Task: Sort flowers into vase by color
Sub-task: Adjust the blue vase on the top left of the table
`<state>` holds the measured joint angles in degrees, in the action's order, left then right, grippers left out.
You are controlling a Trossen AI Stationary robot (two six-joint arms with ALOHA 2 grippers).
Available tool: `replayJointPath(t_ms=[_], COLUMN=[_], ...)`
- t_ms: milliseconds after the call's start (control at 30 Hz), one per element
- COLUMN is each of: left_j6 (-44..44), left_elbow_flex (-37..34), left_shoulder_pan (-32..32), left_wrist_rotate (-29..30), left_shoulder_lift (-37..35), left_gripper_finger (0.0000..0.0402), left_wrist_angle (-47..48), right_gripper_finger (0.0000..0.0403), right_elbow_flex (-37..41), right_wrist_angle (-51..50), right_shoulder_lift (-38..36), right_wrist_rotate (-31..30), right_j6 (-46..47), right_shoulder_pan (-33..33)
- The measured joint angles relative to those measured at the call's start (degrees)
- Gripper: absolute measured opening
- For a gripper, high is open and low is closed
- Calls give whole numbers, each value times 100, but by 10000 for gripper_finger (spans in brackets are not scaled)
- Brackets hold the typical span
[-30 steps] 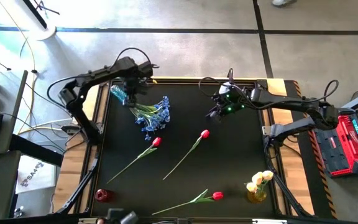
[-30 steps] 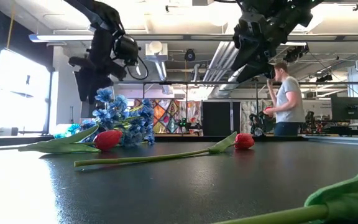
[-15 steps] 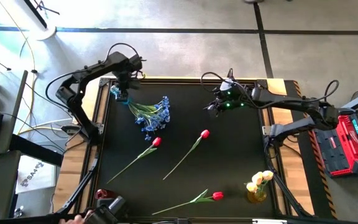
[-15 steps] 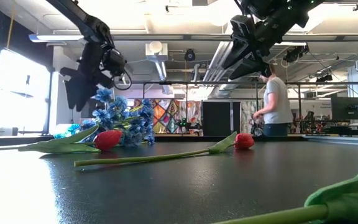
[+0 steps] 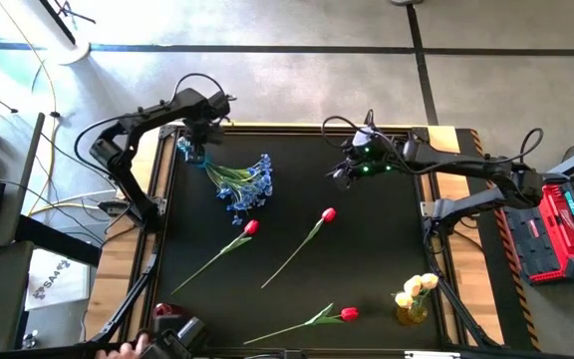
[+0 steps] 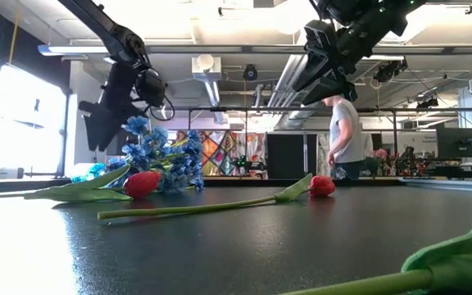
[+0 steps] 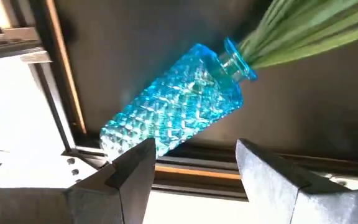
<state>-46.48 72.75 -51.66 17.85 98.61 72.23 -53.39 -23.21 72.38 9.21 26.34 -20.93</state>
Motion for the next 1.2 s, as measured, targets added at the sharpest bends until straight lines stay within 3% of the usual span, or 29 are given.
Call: replayJointPath(t_ms=[200, 567, 867, 1200], left_j6=[-132, -171, 642, 1841], left_elbow_flex=[-382, -750, -740, -690], left_shoulder_pan=[166, 297, 438, 1321], left_wrist_rotate=[378, 468, -372, -875], left_shoulder_lift=[0, -4, 5, 11], left_gripper_finger=[209, 209, 209, 209], left_wrist_angle=[-242, -968, -1240, -1296], right_gripper_finger=[177, 177, 177, 177], right_elbow_flex=[0, 0, 0, 0], right_wrist_angle=[-2, -47, -54, -54], right_shoulder_lift=[0, 0, 1, 2], right_wrist_rotate=[-22, -23, -26, -28], right_j6=[-40, 135, 163, 43], right_shoulder_pan=[123, 186, 186, 186])
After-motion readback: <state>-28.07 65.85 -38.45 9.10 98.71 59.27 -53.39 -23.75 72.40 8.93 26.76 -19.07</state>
